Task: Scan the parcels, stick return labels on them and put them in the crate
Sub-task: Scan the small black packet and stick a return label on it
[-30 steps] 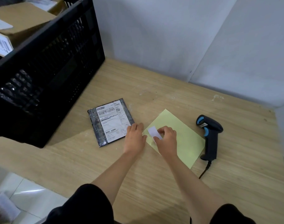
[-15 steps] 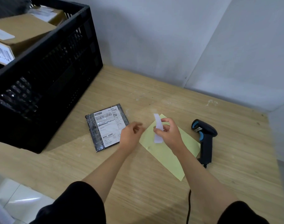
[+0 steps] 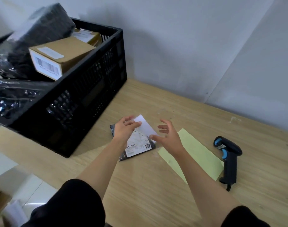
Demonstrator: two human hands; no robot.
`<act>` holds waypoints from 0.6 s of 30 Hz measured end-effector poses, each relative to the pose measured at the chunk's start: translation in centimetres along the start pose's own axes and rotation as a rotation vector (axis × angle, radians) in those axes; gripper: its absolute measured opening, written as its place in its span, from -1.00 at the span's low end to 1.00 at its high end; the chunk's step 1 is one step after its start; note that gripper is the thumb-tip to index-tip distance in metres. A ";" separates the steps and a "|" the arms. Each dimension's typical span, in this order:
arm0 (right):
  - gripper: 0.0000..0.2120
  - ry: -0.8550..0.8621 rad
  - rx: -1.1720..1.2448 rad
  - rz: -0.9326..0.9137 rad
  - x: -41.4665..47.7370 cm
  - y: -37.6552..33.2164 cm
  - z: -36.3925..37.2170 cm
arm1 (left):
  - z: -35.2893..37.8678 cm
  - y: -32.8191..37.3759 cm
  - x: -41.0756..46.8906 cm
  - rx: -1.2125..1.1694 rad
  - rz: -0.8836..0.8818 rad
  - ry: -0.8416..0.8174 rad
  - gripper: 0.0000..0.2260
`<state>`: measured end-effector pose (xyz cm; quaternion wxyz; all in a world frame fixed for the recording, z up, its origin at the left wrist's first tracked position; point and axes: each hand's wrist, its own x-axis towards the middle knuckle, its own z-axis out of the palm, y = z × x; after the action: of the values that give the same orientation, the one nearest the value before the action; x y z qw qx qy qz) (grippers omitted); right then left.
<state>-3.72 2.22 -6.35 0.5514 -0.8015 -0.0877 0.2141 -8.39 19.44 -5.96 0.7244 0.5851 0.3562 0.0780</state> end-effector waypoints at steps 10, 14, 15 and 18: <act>-0.69 0.027 0.181 0.225 2.0 -4.8 5.8 | -4.8 1.4 1.0 -0.090 -0.045 -0.104 -0.80; -0.73 0.160 0.266 0.291 3.2 -5.5 6.9 | -6.2 1.8 1.5 -0.073 -0.022 -0.155 -0.76; -0.80 0.192 0.290 0.300 3.4 -5.6 7.0 | -6.5 1.7 1.5 -0.078 -0.033 -0.144 -0.73; -0.90 0.196 0.323 0.257 3.7 -5.3 7.1 | -7.3 1.6 1.5 -0.183 -0.184 -0.075 -0.75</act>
<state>-3.05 11.61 -4.48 0.6467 -0.7244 0.1045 0.2150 -11.23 26.55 -5.64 0.7916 0.4841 0.3721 0.0214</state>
